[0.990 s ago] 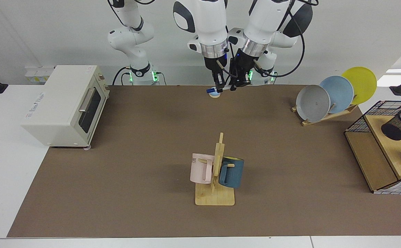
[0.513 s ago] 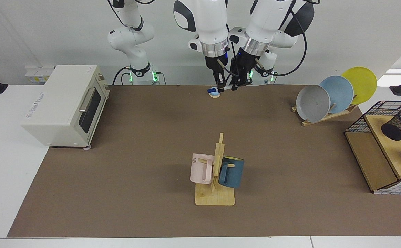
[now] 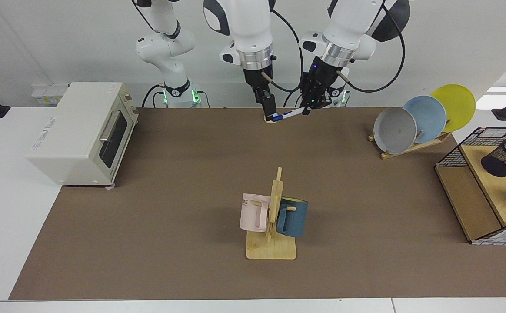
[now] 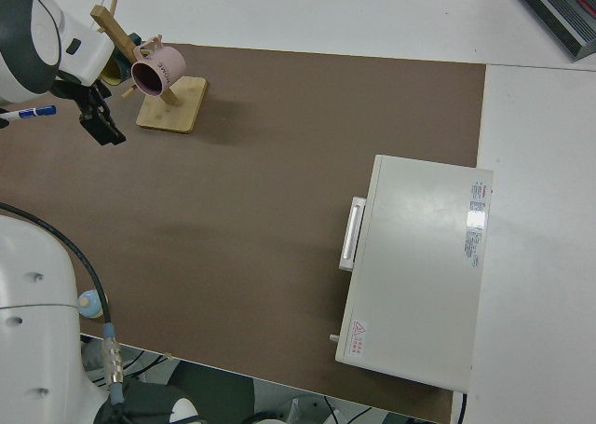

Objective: Put markers into pen holder
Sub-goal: 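Carry the marker with the left gripper while the right gripper withdraws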

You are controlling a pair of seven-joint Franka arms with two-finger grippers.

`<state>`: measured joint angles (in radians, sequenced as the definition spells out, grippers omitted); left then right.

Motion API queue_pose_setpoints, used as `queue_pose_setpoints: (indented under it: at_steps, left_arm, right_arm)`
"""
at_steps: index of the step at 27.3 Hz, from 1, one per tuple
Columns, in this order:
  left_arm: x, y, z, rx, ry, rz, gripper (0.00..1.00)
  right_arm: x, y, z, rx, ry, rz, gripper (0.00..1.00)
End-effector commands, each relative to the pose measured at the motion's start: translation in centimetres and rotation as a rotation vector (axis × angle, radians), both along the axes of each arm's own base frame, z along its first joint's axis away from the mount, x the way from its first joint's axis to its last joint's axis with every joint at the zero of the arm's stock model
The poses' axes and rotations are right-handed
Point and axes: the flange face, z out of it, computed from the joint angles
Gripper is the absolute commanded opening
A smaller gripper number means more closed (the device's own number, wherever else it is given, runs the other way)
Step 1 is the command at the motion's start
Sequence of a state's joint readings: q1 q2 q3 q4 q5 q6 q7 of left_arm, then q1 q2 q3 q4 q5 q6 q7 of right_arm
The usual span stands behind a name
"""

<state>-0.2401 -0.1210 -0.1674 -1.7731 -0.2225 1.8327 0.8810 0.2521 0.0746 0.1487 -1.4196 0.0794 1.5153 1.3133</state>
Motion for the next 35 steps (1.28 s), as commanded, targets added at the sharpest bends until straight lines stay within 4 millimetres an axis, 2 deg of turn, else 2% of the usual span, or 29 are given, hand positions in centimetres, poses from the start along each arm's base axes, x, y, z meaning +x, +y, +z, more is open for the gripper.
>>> queue_pose_setpoints:
  at_steps: [1, 7, 10, 19, 24, 35]
  left_arm:
    - [-0.4, 0.6, 1.2, 0.025, -0.005, 0.013, 0.00]
    - [-0.4, 1.0, 1.3, 0.056, -0.006, 0.009, 0.00]
    - [-0.3, 1.4, 1.5, 0.068, -0.007, 0.015, 0.00]
    - [-0.3, 3.7, 2.3, 0.108, 0.029, 0.037, 0.00]
    - [-0.1, 5.1, 2.9, 0.130, 0.030, 0.057, 0.00]
    - [-0.1, 5.4, 3.1, 0.143, 0.026, 0.059, 0.00]
  right_arm:
    - [-0.5, -3.8, 0.8, -0.017, 0.004, 0.222, 1.00]
    - [-1.0, -6.4, 2.6, -0.031, -0.043, 0.502, 1.00]
    - [-1.2, -7.0, 3.2, -0.031, -0.064, 0.633, 1.00]
    - [-1.4, -8.8, 3.5, -0.078, -0.057, 0.892, 1.00]
    - [-1.6, -10.0, 3.3, -0.105, -0.050, 0.929, 1.00]
    - [-1.8, -9.9, 2.9, -0.086, -0.041, 0.878, 1.00]
